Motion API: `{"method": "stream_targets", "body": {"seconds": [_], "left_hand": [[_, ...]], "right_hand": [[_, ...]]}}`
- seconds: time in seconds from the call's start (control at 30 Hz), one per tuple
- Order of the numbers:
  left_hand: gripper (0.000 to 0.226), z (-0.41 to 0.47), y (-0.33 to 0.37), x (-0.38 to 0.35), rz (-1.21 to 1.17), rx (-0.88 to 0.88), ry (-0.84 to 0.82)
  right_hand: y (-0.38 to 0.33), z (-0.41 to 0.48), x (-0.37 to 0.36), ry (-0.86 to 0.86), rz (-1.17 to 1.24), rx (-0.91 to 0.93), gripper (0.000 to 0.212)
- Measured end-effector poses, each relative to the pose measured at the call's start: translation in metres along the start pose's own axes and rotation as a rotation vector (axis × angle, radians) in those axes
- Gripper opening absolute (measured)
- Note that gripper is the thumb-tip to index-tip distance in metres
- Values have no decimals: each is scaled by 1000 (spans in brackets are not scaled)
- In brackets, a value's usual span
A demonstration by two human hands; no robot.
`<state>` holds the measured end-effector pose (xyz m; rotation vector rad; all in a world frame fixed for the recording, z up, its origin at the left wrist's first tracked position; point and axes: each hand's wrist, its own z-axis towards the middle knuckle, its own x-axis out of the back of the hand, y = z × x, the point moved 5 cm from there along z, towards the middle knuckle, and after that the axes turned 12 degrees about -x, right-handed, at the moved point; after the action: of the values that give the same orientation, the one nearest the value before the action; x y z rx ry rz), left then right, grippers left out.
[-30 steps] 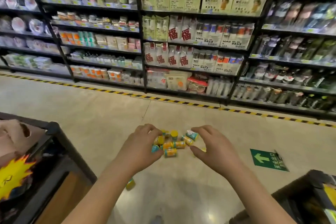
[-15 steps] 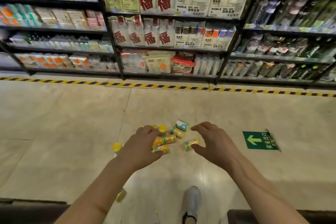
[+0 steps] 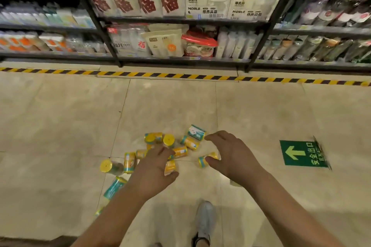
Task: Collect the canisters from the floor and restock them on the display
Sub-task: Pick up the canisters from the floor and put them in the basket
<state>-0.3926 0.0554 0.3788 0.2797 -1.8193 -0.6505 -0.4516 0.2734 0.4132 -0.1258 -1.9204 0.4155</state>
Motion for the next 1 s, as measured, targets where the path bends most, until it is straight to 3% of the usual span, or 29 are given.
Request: {"method": "stream_targets", "body": {"seconds": [0.3, 0.47, 0.8, 0.93, 1.0], "left_hand": [[68, 80, -144, -140, 29, 140, -96], [74, 112, -230, -236, 52, 133, -165], [82, 154, -351, -387, 203, 231, -335], [77, 160, -378, -432, 334, 157, -237], [85, 163, -390, -449, 374, 149, -172]], "right_hand": [[62, 138, -177, -170, -18, -34, 57], [80, 202, -288, -263, -77, -27, 60], [102, 302, -459, -374, -186, 28, 59], [110, 326, -492, -369, -227, 77, 60], [115, 333, -501, -369, -233, 90, 60]]}}
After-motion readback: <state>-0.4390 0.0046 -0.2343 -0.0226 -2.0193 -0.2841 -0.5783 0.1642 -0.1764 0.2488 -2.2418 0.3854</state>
